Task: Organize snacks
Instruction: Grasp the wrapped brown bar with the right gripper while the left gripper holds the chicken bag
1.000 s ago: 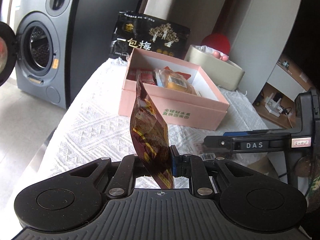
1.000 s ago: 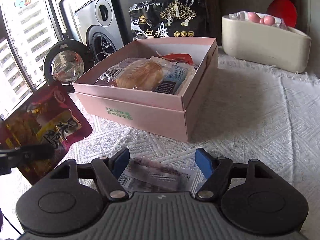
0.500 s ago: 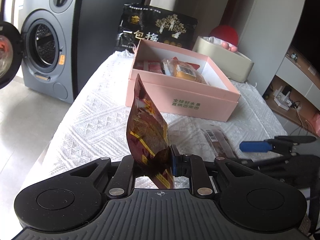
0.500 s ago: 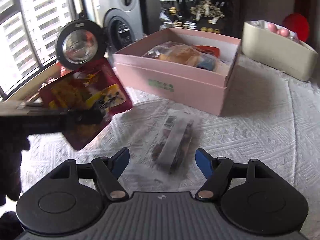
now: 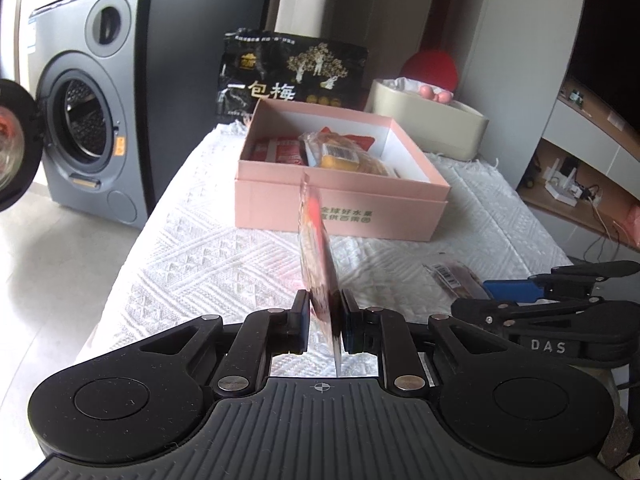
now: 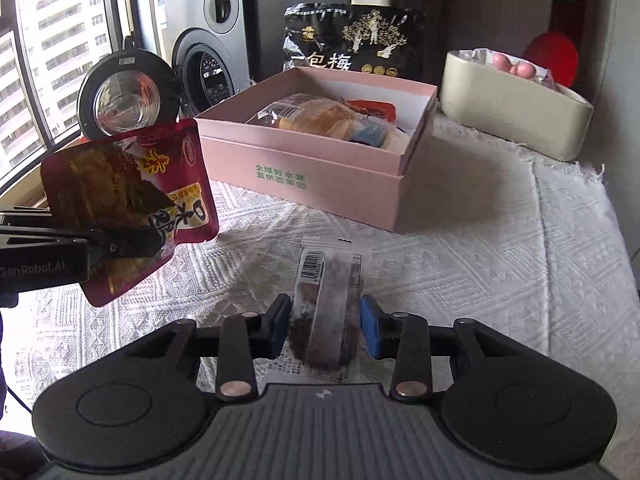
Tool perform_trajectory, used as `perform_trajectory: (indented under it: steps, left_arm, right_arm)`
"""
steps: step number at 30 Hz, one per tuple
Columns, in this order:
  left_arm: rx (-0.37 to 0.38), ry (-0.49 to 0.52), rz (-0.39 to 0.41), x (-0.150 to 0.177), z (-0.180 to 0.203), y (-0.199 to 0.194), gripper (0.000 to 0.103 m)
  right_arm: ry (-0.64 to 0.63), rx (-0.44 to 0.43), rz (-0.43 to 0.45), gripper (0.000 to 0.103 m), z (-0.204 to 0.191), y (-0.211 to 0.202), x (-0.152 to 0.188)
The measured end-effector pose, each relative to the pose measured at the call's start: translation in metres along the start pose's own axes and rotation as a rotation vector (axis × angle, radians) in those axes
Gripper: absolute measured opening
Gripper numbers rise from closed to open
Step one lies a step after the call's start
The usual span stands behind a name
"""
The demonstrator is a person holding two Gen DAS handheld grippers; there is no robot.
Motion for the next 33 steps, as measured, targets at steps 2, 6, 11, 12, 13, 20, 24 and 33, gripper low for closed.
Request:
perform_trajectory:
  steps: [2,6,11,12,13,20,24,33]
  left_arm:
    - [0.048,0.018,0.026,-0.002,0.006,-0.013,0.019]
    - [0.18,0.002,0.08,-0.017,0.016,-0.037,0.015]
    - [0.149,0.026,0.199,-0.041,0.022,-0.05,0.012]
    - [0.142,0.029,0.188,-0.042,0.022,-0.048,0.012]
    - [0.137,0.034,0.176,-0.041,0.023,-0.045,0.012]
    - [0.133,0.011,0.105,-0.023,0.004,-0.027,0.016]
    - [0.185,0.029,0.078,-0.015,-0.005,-0.023,0.022]
    - [0.208,0.117,0.063,0.025,0.019,-0.005,0.025]
  right_arm:
    - [0.015,0.003,0.036,0.037,0.005,-0.02,-0.001]
    - [0.024,0.02,0.134,0.037,0.012,-0.063,-0.01]
    - [0.007,0.034,0.264,0.037,0.016,-0.105,-0.026]
    - [0.008,0.036,0.275,0.037,0.016,-0.109,-0.026]
    - [0.007,0.037,0.281,0.037,0.017,-0.111,-0.026]
    - [0.022,0.016,0.166,0.037,0.019,-0.07,-0.002]
    - [0.04,-0.02,0.08,0.037,0.016,-0.035,0.011]
    - [0.018,-0.007,0.008,0.039,0.008,-0.006,0.024]
Point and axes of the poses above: each gripper's, at about its wrist camera, not at the fingertips, and y roughly the way its jaws point, z to its right, x to its underside, the point moved 4 cm from there along y, roughly the way its jaws point, and after that the axes turned 14 degrees about -x, right-handed, at the moved point
